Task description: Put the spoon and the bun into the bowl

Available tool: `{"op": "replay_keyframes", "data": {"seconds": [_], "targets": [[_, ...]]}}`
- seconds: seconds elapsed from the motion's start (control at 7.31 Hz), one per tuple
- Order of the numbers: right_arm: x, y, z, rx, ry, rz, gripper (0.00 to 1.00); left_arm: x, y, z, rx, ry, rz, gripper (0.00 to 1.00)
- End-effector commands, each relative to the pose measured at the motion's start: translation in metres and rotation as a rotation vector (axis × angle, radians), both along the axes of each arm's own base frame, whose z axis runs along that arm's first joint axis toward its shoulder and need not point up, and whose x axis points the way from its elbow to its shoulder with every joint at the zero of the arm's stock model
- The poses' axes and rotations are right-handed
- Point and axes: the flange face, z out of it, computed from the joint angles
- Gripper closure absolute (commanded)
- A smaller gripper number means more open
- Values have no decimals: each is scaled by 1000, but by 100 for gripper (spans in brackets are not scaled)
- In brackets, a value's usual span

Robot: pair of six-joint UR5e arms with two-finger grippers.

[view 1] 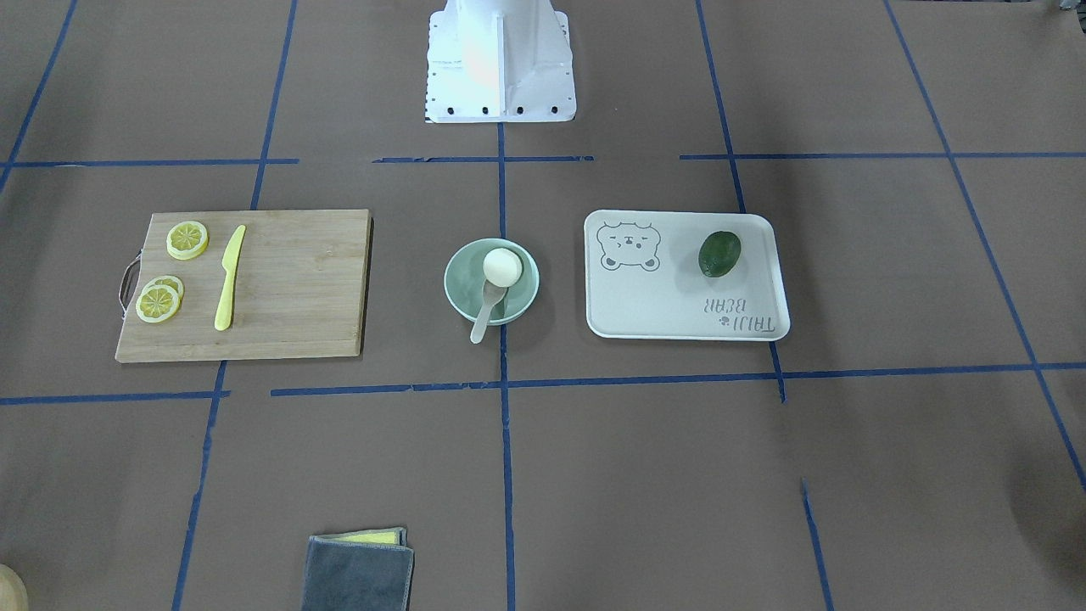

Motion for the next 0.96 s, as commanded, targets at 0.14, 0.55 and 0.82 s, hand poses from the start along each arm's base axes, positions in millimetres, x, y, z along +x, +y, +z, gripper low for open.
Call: {"op": "replay_keyframes", "data": {"seconds": [0.14,0.55,0.82], "targets": [[3,-7,-30,32,37,47,0,0,-1,3,-4,0,-1,0],[3,-3,-33,37,35,44,0,1,-3,3,-5,0,0,0],[-12,-6,-31,9,39,6,0,1,-6,9,-16,2,0,0]]}}
